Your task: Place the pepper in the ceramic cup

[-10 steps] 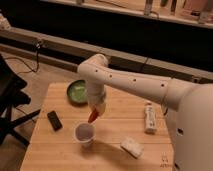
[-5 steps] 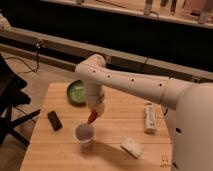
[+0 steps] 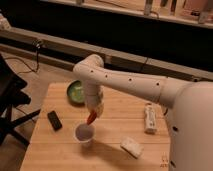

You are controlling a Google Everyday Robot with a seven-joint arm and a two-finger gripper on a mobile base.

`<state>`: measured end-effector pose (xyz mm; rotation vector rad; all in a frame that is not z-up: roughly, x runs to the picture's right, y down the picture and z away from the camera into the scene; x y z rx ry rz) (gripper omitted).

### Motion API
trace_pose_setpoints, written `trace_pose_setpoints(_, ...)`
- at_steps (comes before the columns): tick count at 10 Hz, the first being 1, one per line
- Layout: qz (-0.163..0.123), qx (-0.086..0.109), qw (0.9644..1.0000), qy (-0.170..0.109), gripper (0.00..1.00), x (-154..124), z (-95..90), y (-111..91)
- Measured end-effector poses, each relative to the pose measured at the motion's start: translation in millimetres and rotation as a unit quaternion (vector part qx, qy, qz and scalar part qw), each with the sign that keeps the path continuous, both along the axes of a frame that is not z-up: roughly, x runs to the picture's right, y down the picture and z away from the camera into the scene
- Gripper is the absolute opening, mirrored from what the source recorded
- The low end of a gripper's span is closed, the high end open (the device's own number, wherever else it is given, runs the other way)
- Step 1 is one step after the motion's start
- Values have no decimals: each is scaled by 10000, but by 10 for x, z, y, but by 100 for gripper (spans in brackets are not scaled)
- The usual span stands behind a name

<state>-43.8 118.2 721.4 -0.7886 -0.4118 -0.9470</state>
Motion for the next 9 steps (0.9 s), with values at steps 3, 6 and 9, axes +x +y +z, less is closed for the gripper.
trace_pose_setpoints(3, 8, 180, 9995, -253, 0, -73, -52, 80)
trace_pose_setpoints(6, -52, 444, 9975, -546, 1, -145, -95, 271)
trace_pose_setpoints(9, -128, 588, 9964, -598, 27, -174, -112, 409)
